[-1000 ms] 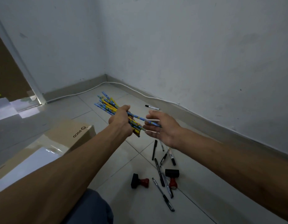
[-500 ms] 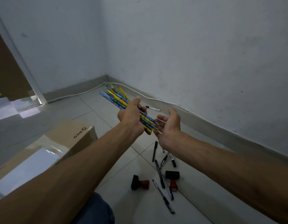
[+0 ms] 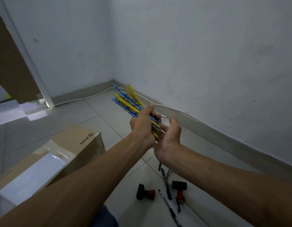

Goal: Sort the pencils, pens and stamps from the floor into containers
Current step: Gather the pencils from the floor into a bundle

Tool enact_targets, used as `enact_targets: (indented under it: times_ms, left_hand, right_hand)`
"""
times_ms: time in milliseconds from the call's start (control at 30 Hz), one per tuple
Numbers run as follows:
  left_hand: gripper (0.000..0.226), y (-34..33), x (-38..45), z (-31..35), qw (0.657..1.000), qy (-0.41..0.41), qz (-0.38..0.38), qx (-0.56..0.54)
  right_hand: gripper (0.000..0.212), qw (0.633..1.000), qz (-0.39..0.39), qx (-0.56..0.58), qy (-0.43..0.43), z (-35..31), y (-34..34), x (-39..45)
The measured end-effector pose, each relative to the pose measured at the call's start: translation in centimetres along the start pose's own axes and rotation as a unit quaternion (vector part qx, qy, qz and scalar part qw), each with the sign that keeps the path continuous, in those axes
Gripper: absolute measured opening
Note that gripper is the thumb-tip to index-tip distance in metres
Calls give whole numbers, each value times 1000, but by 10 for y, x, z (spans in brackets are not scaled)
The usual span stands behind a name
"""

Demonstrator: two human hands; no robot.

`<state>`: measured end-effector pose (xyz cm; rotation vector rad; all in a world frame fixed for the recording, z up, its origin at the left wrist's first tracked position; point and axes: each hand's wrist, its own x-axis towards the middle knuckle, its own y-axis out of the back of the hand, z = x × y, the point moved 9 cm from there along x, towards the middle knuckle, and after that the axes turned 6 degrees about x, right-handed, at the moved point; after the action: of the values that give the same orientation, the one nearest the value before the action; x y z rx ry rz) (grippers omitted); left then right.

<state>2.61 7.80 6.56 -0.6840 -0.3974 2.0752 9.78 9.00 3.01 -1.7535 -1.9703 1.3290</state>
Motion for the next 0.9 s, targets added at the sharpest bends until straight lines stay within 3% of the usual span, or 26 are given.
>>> enact_targets:
  times_ms: [133, 233, 300, 367, 433, 567, 700, 800, 900]
  left_hand:
    - [31, -8, -8, -17, 998, 6, -44, 33]
    - [39, -8, -4, -14, 996, 1, -56, 65]
    - [33, -4, 2, -5, 988, 0, -72, 134]
    - [23, 2, 6, -1, 967, 14, -113, 228]
    - [30, 12, 10, -5, 936, 41, -154, 313]
    - [36, 33, 15, -16, 879, 40, -193, 435]
    - [34, 40, 20, -20, 851, 29, -202, 484]
    - [32, 45, 24, -21, 856, 41, -191, 479]
    - [29, 51, 26, -18, 850, 37, -186, 491]
  right_hand:
    - [38, 999, -23, 31, 1, 4, -7, 10]
    - [45, 998, -50, -42, 7, 3, -9, 16]
    - [41, 990, -44, -131, 27, -11, -13, 22]
    - [33, 976, -26, -199, 84, -42, -16, 35]
    - [29, 954, -26, -228, 191, -90, -25, 45]
    - [44, 882, -100, -318, 332, -147, -47, 41]
    - [59, 800, -215, -506, 238, -93, -59, 51]
    - [42, 800, -271, -499, 195, -64, -56, 58]
    - [41, 791, -303, -499, 180, -56, -62, 54]
